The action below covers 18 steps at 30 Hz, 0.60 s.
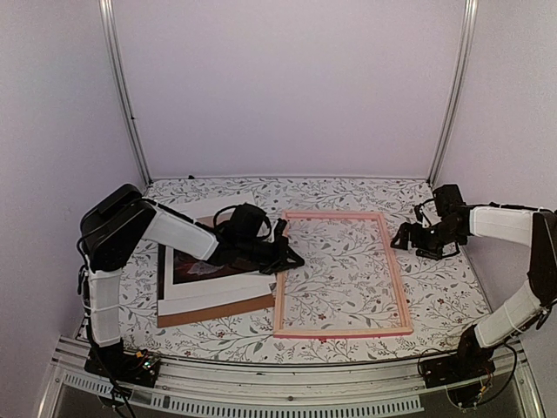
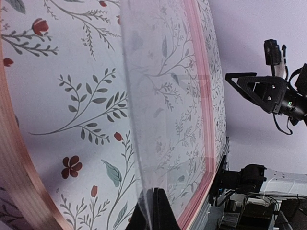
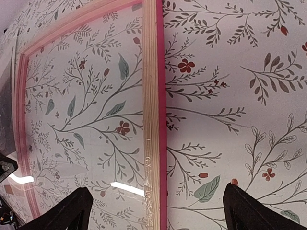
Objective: Put the photo into the frame
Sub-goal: Place the glass panel on the frame body.
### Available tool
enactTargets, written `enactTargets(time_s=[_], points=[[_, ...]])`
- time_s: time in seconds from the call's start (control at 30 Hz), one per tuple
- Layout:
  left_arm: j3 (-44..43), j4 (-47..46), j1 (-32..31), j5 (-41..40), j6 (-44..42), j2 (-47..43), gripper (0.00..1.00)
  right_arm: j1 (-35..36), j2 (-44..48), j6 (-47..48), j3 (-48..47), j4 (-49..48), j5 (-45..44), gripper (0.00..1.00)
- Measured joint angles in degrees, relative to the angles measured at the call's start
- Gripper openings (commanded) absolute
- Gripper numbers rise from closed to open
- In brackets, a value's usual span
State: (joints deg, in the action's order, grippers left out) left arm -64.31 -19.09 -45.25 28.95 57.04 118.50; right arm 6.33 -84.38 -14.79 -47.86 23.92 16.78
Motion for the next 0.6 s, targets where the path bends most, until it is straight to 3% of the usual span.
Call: enactTargets(time_s=[0.6], points=[[0.50,0.13,0.00,-0.28,-0.79,-0.50,0.00,0.04,-0.81,-0.04,0.00,0.00,-0.87,0.99]])
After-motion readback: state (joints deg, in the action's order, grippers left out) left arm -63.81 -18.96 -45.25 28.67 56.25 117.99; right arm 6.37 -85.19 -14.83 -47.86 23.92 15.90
